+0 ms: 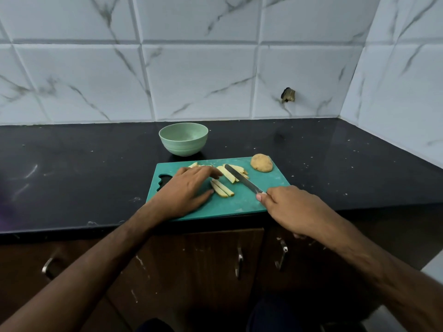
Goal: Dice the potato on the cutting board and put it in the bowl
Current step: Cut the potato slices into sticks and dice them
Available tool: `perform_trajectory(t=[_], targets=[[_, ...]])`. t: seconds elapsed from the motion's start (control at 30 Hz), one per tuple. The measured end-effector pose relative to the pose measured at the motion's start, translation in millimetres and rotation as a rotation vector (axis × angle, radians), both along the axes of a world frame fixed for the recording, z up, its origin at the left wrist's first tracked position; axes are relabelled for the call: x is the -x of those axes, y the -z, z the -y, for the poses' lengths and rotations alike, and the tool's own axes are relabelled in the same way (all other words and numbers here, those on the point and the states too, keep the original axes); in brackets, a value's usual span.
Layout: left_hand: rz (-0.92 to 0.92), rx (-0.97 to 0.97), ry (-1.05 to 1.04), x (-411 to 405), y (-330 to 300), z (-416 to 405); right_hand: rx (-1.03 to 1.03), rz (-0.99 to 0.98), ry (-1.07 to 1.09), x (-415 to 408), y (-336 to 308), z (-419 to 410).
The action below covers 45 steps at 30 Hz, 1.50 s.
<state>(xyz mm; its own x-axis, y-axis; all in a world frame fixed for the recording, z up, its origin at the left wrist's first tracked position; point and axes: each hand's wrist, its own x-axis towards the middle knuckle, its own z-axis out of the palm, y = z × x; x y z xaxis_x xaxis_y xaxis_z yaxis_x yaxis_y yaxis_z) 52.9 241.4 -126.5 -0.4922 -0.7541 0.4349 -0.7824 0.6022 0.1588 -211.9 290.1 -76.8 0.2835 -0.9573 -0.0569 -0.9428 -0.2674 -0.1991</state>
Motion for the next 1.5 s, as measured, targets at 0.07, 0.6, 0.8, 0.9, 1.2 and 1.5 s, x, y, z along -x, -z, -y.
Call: perform_trajectory(t=[0.07, 0.6, 0.8, 0.9, 1.2, 1.5], targets=[[0.037, 0.034, 0.003, 0.4, -0.3, -0.2, -0.01, 0.011, -0.005, 3.1, -2.6, -0.9], [0.079, 0.132, -0.072, -0.2, -0.5, -1.9, 0.064, -0.104, -0.07, -4.5, 11.0, -3.1], [0.053, 0.12, -0.053, -0.4, -1.0, -3.6, 0.07, -0.064, -0.075, -3.3, 10.7, -4.3], [0.014, 0.101, -0.05, -1.1, -1.4, -5.2, 0.07, -0.061, -0.108, -5.9, 8.8, -10.1], [0.155, 0.116, 0.024, -3.7, -5.6, -12.4, 0.038, -0.072, -0.127, -1.5, 10.9, -14.6], [0.118, 0.045, 0.028, -7.4, -2.8, -12.7, 0.083, -0.049, -0.132, -14.5, 27.3, -15.3]])
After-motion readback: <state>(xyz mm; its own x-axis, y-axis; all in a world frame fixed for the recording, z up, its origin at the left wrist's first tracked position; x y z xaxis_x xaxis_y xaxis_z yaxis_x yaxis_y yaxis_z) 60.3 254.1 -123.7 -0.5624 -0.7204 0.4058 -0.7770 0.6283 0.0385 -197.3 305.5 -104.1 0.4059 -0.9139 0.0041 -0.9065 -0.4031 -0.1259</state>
